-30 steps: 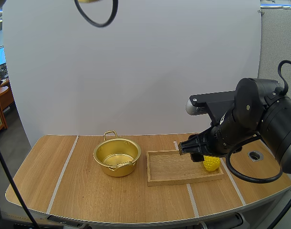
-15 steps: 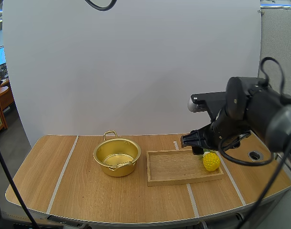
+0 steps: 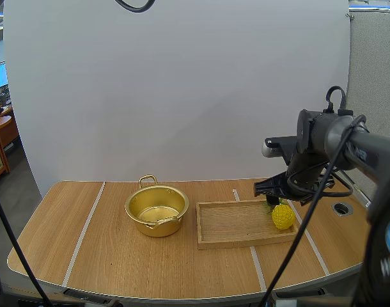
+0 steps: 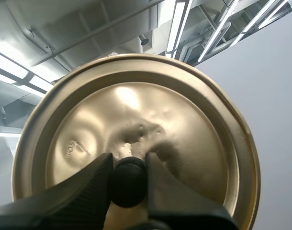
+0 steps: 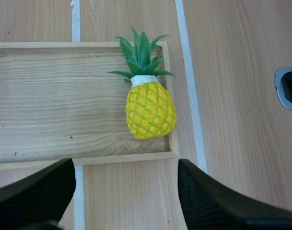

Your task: Open the pot, put the pineapple inside, and close it

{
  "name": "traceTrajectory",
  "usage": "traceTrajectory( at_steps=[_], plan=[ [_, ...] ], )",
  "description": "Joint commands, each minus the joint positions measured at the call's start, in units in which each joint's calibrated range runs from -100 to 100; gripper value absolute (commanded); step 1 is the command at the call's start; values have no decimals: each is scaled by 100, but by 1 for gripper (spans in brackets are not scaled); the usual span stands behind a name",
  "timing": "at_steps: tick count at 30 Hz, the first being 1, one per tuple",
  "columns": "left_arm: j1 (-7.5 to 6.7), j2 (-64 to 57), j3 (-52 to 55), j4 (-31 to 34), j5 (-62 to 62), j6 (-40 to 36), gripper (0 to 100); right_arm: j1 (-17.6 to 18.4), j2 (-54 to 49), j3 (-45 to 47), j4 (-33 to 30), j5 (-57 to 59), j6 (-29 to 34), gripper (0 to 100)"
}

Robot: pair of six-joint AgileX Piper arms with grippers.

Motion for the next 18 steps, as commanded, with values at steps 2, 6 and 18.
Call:
traceTrajectory(
  at_steps=[2,6,18],
  plan=[
    [-11,-3,-36,4,-213,-52,0,-200,198,-61,472,-218,-653,100],
    [-11,-3,-36,4,-213,-52,0,-293,375,-61,460,-444,-938,100],
    [-11,-3,-36,4,-213,-52,0,-293,1006,-602,404,-432,-1443,100]
  ],
)
